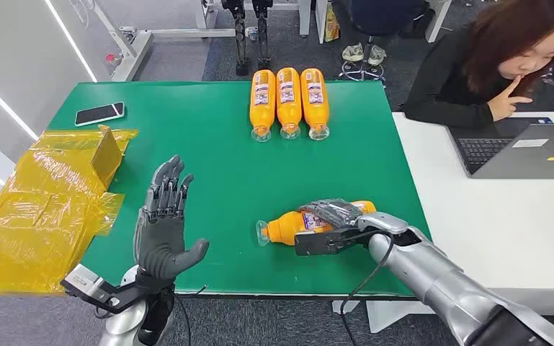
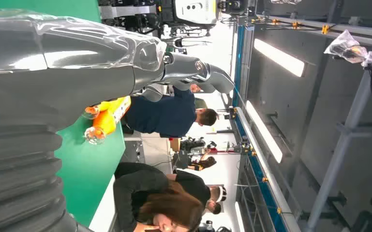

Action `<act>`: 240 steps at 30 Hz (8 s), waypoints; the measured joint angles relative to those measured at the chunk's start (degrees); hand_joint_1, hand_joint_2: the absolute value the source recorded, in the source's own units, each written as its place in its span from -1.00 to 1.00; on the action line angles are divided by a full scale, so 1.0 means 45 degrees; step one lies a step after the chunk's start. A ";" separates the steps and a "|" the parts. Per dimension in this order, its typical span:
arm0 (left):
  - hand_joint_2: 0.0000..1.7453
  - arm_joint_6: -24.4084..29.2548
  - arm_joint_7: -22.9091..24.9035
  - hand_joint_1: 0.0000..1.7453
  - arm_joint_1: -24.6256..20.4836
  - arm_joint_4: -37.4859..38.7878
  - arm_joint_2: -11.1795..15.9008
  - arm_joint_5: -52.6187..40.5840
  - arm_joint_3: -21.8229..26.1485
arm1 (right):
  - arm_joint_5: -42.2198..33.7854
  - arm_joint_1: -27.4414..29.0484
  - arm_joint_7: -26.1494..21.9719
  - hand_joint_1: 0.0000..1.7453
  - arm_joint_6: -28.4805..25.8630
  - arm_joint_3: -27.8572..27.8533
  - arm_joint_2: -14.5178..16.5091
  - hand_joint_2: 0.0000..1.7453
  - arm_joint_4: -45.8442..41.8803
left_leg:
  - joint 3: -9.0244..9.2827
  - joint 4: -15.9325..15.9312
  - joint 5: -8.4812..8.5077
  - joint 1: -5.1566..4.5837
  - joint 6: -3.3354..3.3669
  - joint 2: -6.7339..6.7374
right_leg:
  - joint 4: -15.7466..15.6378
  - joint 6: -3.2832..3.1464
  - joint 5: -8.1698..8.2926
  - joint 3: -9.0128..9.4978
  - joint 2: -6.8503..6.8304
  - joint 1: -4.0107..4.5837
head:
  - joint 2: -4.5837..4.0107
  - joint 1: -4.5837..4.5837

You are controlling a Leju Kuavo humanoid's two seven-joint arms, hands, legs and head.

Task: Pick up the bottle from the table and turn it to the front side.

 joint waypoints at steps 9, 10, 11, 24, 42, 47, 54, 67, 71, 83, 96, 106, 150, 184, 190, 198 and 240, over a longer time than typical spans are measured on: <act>1.00 -0.0049 0.0136 -1.00 0.0101 -0.0327 -0.0004 -0.0065 0.0000 | 0.0217 0.0352 0.0535 1.00 -0.0223 -0.0239 -0.0107 1.00 -0.0931 | -0.0010 -0.0001 -0.0002 0.0000 0.0001 0.0004 | -0.0001 0.0000 -0.0001 -0.0009 0.0000 -0.0001 | 0.0000 0.0001; 1.00 -0.0050 0.0144 -1.00 0.0119 -0.0359 -0.0005 -0.0076 0.0000 | 0.0242 0.0387 0.0570 1.00 -0.0255 -0.0268 -0.0107 1.00 -0.0996 | -0.0011 -0.0002 -0.0002 0.0000 0.0001 0.0005 | 0.0000 0.0000 -0.0001 -0.0010 0.0000 -0.0001 | 0.0000 0.0001; 1.00 -0.0051 0.0151 -1.00 0.0142 -0.0392 -0.0006 -0.0089 0.0001 | 0.0298 0.0421 0.0610 1.00 -0.0307 -0.0305 -0.0107 1.00 -0.1070 | -0.0013 -0.0003 -0.0002 0.0001 0.0001 0.0004 | 0.0001 0.0000 -0.0001 -0.0010 0.0000 -0.0001 | 0.0000 0.0001; 1.00 0.0024 0.0262 -1.00 0.0858 -0.1152 -0.0022 -0.0441 0.0208 | 0.2420 0.1625 0.1390 1.00 -0.2035 -0.2352 0.0389 1.00 -0.4107 | -0.0088 -0.0007 0.0003 0.0002 -0.0005 -0.0016 | 0.0017 -0.0004 -0.0003 -0.0084 -0.0013 0.0000 | 0.0000 -0.0001; 1.00 0.0011 0.0054 -1.00 0.1641 -0.1707 -0.0024 -0.0855 0.0661 | 0.4257 0.4132 0.0612 1.00 -0.5413 -0.3799 0.0061 1.00 -0.8461 | -0.0112 -0.0017 -0.0004 0.0005 -0.0010 -0.0022 | 0.0009 -0.0010 -0.0016 -0.0107 -0.0018 0.0002 | 0.0000 -0.0002; 1.00 -0.0015 0.0054 -1.00 0.1567 -0.1707 -0.0044 -0.0872 0.0661 | 0.4543 0.5252 0.0560 1.00 -0.6056 -0.3802 0.0310 1.00 -0.9485 | -0.0113 -0.0021 -0.0004 0.0005 -0.0011 -0.0021 | 0.0013 -0.0022 -0.0024 -0.0110 -0.0016 0.0003 | 0.0000 0.0001; 1.00 -0.0543 0.0137 -1.00 0.1410 -0.1587 -0.0088 -0.0483 0.0658 | 0.4596 0.6328 -0.0027 1.00 -0.6721 -0.3878 0.0612 1.00 -1.0091 | -0.0114 -0.0020 -0.0004 0.0003 -0.0011 -0.0031 | 0.0009 -0.0022 -0.0025 -0.0108 -0.0025 0.0003 | -0.0001 0.0002; 1.00 -0.0899 0.0043 -1.00 0.0538 -0.0134 -0.0341 0.0487 0.0468 | 0.3808 0.7477 -0.0914 1.00 -0.7541 -0.3750 0.1622 1.00 -1.0291 | -0.0117 -0.0021 -0.0006 0.0004 -0.0014 -0.0020 | 0.0013 -0.0024 -0.0025 -0.0116 -0.0019 0.0002 | -0.0001 0.0001; 1.00 -0.0899 0.0039 -1.00 0.0458 -0.0036 -0.0347 0.0488 0.0437 | 0.3808 0.7545 -0.0915 1.00 -0.7567 -0.3747 0.1687 1.00 -1.0290 | -0.0119 -0.0021 -0.0006 0.0003 -0.0014 -0.0020 | 0.0012 -0.0024 -0.0025 -0.0116 -0.0019 0.0002 | 0.0000 0.0001; 1.00 -0.1293 0.0126 -1.00 0.0407 0.0012 -0.0550 0.0968 0.0427 | 0.3181 0.7775 -0.1469 1.00 -0.7701 -0.3503 0.2193 1.00 -1.0252 | -0.0123 -0.0023 -0.0006 0.0004 -0.0015 -0.0023 | 0.0014 -0.0024 -0.0026 -0.0116 -0.0022 0.0002 | -0.0001 0.0001; 1.00 -0.1692 0.0643 -1.00 0.0769 -0.0795 -0.0488 0.1499 0.0085 | 0.2019 0.7993 -0.2465 1.00 -0.7496 -0.2918 0.3592 1.00 -0.9469 | -0.0128 -0.0025 -0.0007 0.0005 -0.0016 -0.0021 | 0.0016 -0.0031 -0.0034 -0.0126 -0.0020 0.0003 | -0.0001 0.0002; 1.00 -0.1690 0.0763 -0.44 0.1248 -0.1422 -0.0187 0.1690 -0.0521 | 0.1532 0.8178 -0.3285 1.00 -0.7355 -0.3027 0.3990 1.00 -0.9153 | -0.0128 -0.0024 -0.0009 0.0004 -0.0018 -0.0021 | 0.0014 -0.0030 -0.0036 -0.0126 -0.0020 0.0003 | 0.0000 0.0001; 1.00 -0.1389 0.0833 0.68 0.1355 -0.1732 0.0018 0.1866 -0.0869 | 0.1501 0.8152 -0.3146 -1.00 -0.7991 -0.3130 0.4273 1.00 -0.8544 | -0.0128 -0.0024 -0.0008 0.0005 -0.0019 -0.0021 | 0.0017 -0.0031 -0.0036 -0.0126 -0.0020 0.0003 | 0.0000 0.0002; 1.00 0.9095 0.4384 0.97 -0.1614 0.1478 0.2332 -1.3748 -0.0176 | 0.0025 0.7595 -0.3946 -1.00 -0.7969 -0.2726 0.4284 1.00 -0.7820 | -0.0126 -0.0026 0.0010 0.0016 -0.0038 -0.0030 | 0.0030 -0.0043 -0.0029 -0.0131 -0.0022 0.0013 | 0.0000 0.0001; 1.00 1.0371 0.5357 0.98 -0.2979 0.4823 0.2889 -1.5423 -0.0031 | -0.0429 0.7522 -0.4301 -1.00 -0.8163 -0.2571 0.4261 1.00 -0.7514 | -0.0127 -0.0026 0.0014 0.0016 -0.0043 -0.0017 | 0.0033 -0.0048 -0.0026 -0.0140 -0.0009 0.0013 | 0.0000 0.0001; 1.00 1.0980 0.5809 0.90 -0.4846 0.8918 0.3506 -1.6457 0.0398 | -0.0804 0.7501 -0.4428 -1.00 -0.8589 -0.2430 0.4129 1.00 -0.7087 | -0.0136 -0.0026 0.0019 0.0018 -0.0053 -0.0009 | 0.0043 -0.0052 -0.0023 -0.0160 -0.0001 0.0016 | 0.0000 0.0002; 1.00 1.0210 0.6586 -1.00 -0.5997 1.2063 0.4342 -1.7431 0.0447 | -0.2827 0.6611 -0.6011 -1.00 -0.9502 -0.1863 0.3677 1.00 -0.4976 | -0.0154 -0.0026 0.0020 0.0018 -0.0058 -0.0005 | 0.0054 -0.0057 -0.0022 -0.0179 0.0000 0.0016 | 0.0000 0.0002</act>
